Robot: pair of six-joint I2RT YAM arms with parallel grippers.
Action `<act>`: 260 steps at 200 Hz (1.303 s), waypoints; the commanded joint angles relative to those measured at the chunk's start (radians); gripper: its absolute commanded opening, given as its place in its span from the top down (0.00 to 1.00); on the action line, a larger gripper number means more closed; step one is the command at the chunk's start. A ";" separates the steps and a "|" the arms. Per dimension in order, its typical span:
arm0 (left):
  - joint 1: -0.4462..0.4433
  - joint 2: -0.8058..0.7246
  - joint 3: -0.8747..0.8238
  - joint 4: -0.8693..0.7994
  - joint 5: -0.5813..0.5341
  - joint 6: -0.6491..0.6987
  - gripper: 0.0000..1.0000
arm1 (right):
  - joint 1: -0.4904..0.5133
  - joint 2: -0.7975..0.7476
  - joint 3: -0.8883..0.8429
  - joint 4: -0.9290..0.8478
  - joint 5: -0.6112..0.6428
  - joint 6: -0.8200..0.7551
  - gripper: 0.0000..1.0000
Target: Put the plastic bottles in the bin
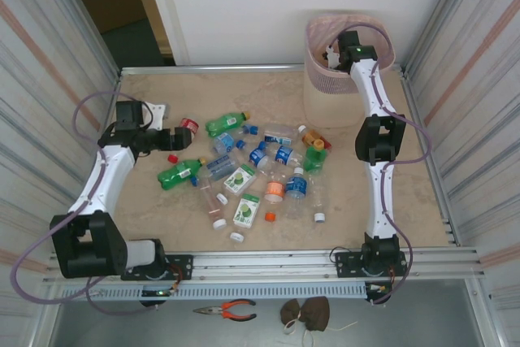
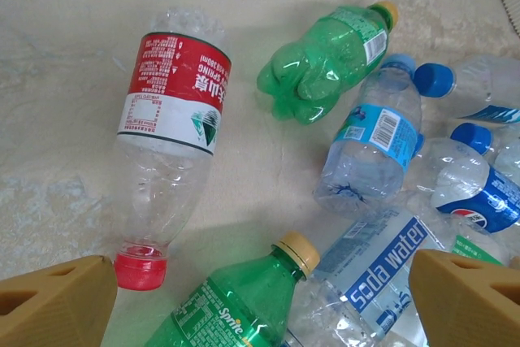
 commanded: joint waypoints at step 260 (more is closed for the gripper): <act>-0.018 0.635 0.404 -0.279 -0.160 0.138 0.20 | -0.020 -0.805 -0.470 0.124 -0.019 0.068 0.19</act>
